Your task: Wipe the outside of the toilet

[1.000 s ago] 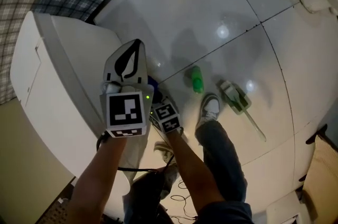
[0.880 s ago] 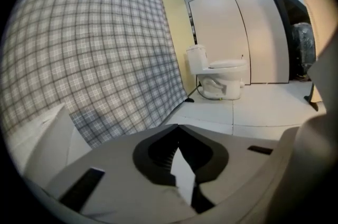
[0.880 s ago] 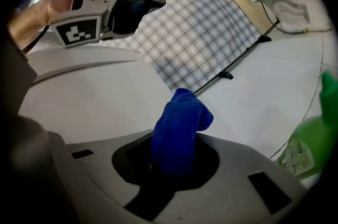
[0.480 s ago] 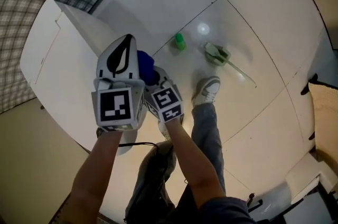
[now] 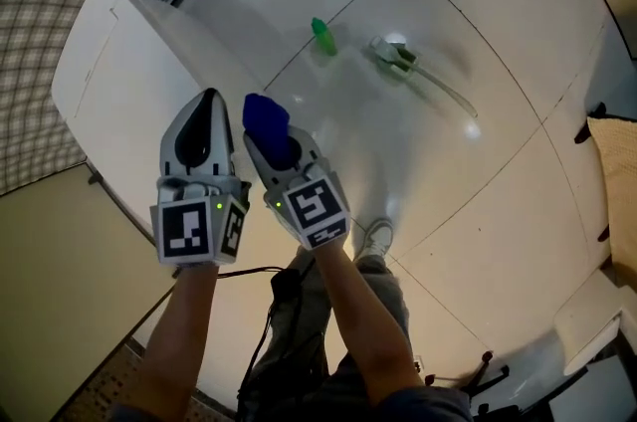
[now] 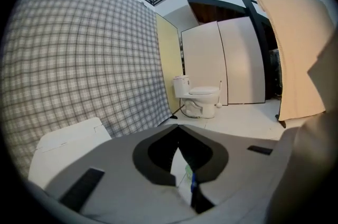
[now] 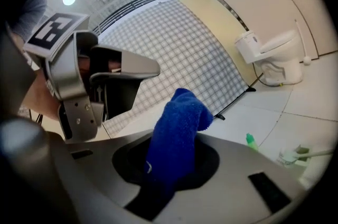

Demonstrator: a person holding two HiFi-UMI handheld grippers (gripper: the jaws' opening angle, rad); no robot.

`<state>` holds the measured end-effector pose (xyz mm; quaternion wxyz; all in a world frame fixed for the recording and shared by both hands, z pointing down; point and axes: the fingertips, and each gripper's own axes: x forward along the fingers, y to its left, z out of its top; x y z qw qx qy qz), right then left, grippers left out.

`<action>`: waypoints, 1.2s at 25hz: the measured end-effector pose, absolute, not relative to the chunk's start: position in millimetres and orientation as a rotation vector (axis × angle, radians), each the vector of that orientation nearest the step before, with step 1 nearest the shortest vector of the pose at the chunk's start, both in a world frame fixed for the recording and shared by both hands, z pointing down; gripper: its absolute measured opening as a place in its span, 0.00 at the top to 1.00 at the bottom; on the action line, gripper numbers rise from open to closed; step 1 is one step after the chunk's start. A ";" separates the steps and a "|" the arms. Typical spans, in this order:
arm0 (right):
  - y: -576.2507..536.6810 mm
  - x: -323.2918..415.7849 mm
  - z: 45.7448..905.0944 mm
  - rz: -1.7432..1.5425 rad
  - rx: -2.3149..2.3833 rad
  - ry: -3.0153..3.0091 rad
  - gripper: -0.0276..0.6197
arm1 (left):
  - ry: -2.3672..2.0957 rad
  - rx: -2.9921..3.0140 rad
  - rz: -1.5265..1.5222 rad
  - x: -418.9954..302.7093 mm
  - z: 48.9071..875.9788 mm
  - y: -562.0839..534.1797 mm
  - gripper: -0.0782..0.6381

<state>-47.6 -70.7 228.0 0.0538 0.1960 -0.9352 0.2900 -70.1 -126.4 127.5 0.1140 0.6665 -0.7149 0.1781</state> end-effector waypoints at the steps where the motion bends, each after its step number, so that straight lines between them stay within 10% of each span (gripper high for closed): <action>1: -60.2 -38.3 224.5 0.900 0.601 -2.840 0.85 | -2.108 1.942 0.526 -63.9 127.7 -111.2 0.87; 30: 203.9 -97.7 341.5 1.288 0.995 -2.800 0.85 | -1.792 2.381 0.739 -28.8 196.8 161.5 0.87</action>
